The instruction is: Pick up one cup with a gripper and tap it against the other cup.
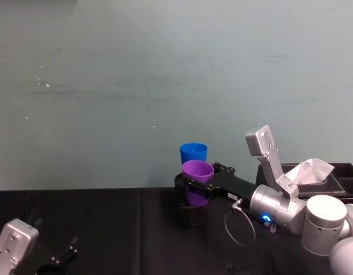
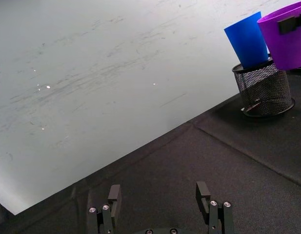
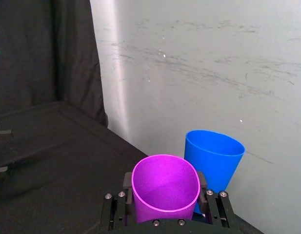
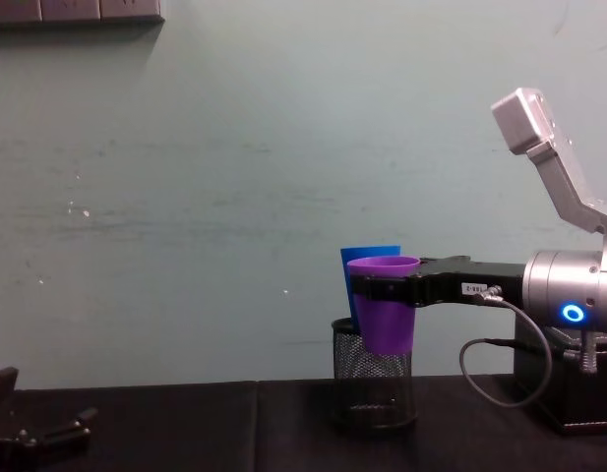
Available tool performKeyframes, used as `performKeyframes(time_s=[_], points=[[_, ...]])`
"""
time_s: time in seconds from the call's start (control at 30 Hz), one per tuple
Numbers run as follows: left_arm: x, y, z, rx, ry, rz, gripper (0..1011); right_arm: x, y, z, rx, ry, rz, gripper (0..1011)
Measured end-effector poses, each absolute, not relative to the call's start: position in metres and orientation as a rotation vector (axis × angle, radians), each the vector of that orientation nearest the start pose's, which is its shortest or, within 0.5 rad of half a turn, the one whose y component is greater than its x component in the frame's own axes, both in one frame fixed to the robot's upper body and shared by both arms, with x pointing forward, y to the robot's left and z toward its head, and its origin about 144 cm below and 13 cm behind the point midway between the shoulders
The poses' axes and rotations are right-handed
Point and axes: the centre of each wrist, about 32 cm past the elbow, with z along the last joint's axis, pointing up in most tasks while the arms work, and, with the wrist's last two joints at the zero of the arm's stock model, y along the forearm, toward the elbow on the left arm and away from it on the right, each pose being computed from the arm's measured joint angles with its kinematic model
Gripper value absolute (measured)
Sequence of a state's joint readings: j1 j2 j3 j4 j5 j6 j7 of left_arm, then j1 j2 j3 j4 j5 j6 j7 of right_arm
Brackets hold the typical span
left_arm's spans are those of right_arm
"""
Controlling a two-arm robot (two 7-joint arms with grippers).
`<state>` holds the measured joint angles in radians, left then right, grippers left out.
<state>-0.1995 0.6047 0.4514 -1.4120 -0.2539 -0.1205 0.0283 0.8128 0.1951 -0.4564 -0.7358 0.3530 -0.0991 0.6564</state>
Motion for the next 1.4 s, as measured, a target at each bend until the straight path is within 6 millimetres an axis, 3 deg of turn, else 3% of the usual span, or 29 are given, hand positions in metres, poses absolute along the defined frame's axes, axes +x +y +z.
performKeyframes(time_s=[0.97,1.4], points=[[0.489,0.310,1.140,0.304,-0.285,1.248,1000,0.657,-0.237,1.212,-0.092,-0.053,-0.753,733],[0.489,0.310,1.140,0.305,-0.285,1.248,1000,0.643,-0.240,1.213,-0.084,-0.048,-0.722,733]])
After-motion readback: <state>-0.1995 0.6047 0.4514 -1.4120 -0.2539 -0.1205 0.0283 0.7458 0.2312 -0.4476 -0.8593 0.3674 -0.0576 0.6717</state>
